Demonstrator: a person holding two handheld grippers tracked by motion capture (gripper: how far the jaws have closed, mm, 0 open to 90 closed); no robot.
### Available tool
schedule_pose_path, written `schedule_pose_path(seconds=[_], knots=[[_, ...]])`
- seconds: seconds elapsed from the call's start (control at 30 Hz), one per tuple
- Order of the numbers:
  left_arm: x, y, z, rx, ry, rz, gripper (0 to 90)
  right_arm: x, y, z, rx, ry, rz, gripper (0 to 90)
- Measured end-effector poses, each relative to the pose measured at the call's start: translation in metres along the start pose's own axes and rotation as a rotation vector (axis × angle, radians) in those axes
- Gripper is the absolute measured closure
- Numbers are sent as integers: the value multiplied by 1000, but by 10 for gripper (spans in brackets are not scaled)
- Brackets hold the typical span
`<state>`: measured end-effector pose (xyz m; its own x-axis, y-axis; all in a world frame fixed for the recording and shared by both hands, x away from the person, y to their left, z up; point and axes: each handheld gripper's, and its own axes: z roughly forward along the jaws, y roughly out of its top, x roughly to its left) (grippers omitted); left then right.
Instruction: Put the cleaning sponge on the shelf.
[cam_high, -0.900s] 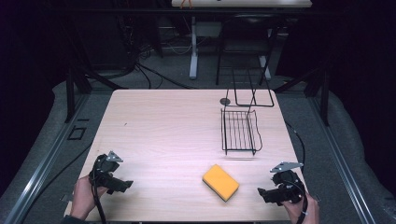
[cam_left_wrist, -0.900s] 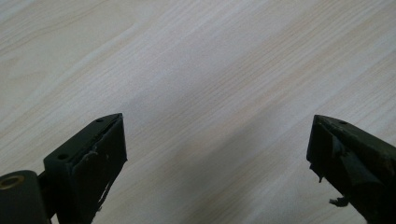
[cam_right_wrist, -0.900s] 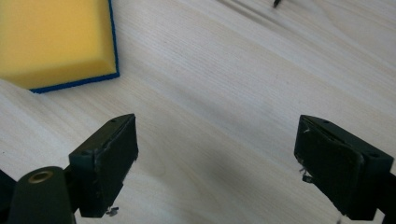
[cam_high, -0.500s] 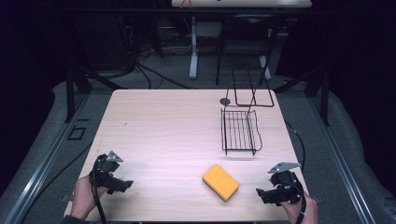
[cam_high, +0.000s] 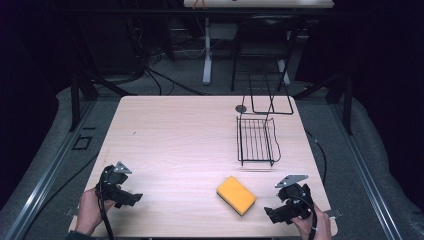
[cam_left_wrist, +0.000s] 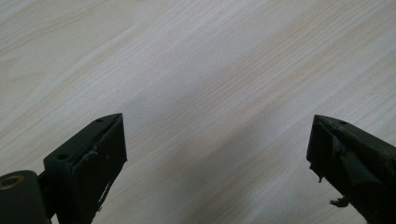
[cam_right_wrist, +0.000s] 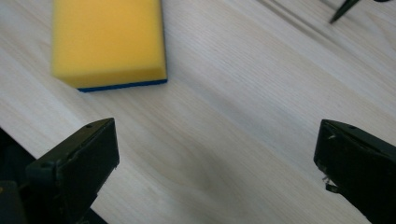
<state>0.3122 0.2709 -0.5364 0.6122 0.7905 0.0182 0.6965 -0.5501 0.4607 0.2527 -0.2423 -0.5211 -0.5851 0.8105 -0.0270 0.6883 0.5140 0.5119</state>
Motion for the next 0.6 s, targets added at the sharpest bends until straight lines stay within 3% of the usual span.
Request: schedule_pose_path(seconds=[0.33,0.4,0.6], knots=[[-2,1,2,5,-8,13,52,16,12,6,16,53,-26,0],[-2,1,2,9,-6,22,52,23,20,10,26,60,-56,0],[-3,2,3,9,-11,23,52,40,34,21,58,85,-67,0]])
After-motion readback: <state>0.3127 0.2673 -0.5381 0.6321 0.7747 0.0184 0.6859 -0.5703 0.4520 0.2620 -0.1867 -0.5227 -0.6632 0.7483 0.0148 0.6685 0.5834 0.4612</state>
